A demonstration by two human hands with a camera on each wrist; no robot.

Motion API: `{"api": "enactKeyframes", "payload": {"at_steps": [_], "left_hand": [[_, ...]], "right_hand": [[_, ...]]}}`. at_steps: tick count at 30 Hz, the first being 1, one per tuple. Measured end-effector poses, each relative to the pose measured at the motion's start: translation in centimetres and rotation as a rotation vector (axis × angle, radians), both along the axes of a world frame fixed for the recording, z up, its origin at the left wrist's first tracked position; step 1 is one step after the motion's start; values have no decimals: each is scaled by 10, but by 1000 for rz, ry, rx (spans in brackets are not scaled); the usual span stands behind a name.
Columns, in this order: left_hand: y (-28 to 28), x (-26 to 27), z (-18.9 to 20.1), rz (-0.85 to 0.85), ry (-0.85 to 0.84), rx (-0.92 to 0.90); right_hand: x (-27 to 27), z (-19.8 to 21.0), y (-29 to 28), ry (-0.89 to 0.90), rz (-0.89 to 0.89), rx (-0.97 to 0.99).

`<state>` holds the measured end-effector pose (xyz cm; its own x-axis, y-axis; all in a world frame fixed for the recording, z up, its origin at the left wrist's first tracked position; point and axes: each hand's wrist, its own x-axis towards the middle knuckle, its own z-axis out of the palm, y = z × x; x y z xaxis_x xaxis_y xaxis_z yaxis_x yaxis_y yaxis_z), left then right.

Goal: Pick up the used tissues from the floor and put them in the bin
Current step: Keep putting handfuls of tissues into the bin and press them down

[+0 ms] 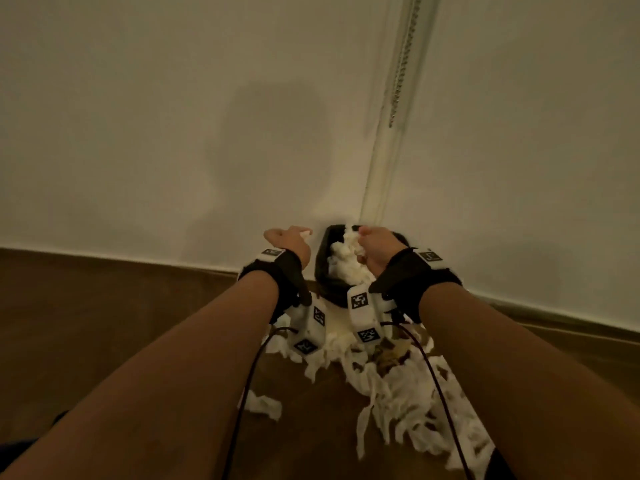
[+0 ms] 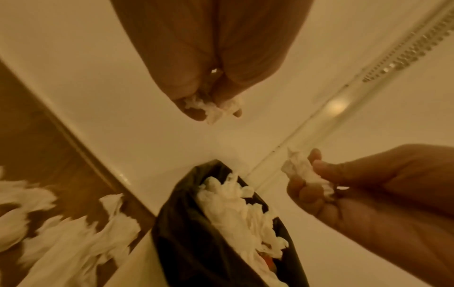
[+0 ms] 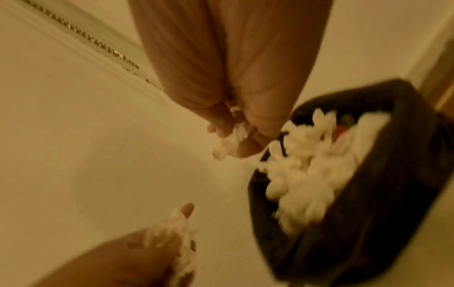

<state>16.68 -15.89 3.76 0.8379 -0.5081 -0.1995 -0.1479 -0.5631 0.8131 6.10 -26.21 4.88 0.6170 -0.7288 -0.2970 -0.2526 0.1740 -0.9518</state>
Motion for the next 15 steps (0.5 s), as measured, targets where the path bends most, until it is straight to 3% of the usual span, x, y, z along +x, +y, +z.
{"api": "enactKeyframes", "payload": {"at_steps": [1,4,7,11,15], "left_hand": [[-9,-5,6,-88,-96,14],[-39,-15,13,-195,-145,-43],[-68,-22,10,-278,-229,-80],[-95,-23,-12,-269,-243,-142],[-119,-19,-26,-297,-252,-34]], "right_hand": [[-8,3,-11,3,-26,-52],[-28,0,-43,48,-163,-170],[-40,-13,-68,228,-297,-357],[-30,-32,-89,297,-241,-344],[-14,-39,-89,404,-126,-391]]}}
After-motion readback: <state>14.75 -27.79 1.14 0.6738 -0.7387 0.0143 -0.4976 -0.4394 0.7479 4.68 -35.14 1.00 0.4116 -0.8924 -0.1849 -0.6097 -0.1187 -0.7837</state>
